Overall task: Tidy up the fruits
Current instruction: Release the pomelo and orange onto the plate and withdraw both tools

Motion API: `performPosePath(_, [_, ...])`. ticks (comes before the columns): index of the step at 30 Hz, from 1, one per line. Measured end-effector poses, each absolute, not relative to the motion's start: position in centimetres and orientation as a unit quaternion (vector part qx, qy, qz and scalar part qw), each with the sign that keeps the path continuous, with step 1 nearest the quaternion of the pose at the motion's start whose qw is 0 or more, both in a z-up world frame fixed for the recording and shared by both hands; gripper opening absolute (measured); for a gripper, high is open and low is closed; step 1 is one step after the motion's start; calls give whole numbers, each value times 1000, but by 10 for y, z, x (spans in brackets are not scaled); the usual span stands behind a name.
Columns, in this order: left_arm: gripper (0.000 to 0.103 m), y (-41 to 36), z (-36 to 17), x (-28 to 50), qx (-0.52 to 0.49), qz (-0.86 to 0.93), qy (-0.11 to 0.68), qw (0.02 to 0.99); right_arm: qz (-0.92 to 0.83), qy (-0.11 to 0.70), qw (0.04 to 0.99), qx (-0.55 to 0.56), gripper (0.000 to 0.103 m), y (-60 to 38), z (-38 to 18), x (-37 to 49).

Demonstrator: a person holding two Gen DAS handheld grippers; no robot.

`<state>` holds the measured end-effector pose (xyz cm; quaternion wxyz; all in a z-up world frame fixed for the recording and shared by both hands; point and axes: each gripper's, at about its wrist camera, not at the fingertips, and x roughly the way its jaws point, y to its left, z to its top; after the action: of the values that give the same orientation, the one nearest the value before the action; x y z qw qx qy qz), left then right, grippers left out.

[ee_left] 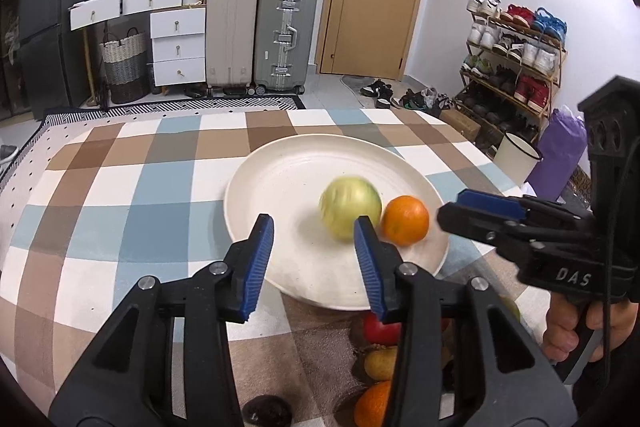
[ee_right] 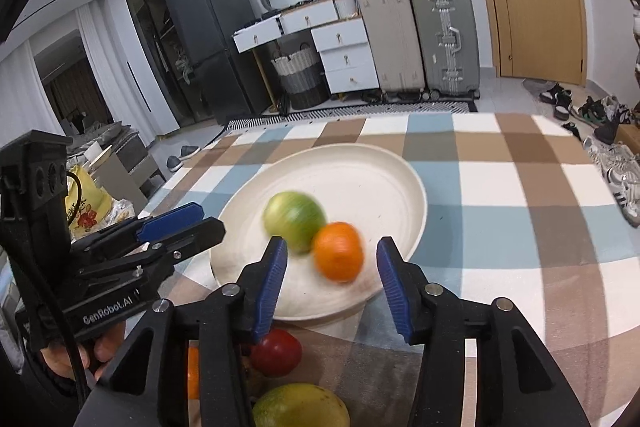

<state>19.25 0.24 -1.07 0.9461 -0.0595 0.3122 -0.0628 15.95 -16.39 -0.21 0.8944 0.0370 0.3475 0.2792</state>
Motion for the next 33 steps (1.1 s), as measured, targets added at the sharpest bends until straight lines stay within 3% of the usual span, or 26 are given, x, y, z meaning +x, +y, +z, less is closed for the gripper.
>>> performPosePath(2, [61,6,-8,187,-65,-54,312,946,273,339,900,33,64,-168,2,155])
performPosePath(3, [69,8,-7,183,-67,-50,308,948,274,336,900,34,78,-170,4,151])
performPosePath(4, [73,9,-4,178,-67,-47,303,950,282,330,900,40,85,-174,6,146])
performPosePath(6, [88,11,-1,171,-64,-42,302,950,289,325,900,42,90,-178,8,139])
performPosePath(8, [90,13,2,161,-62,-41,303,950,286,320,903,36,96,-180,10,132])
performPosePath(11, [102,18,5,145,-60,-31,300,952,276,309,909,48,103,-189,14,123])
performPosePath(33, [102,34,-10,84,-45,-8,325,945,289,341,894,40,103,-205,9,86])
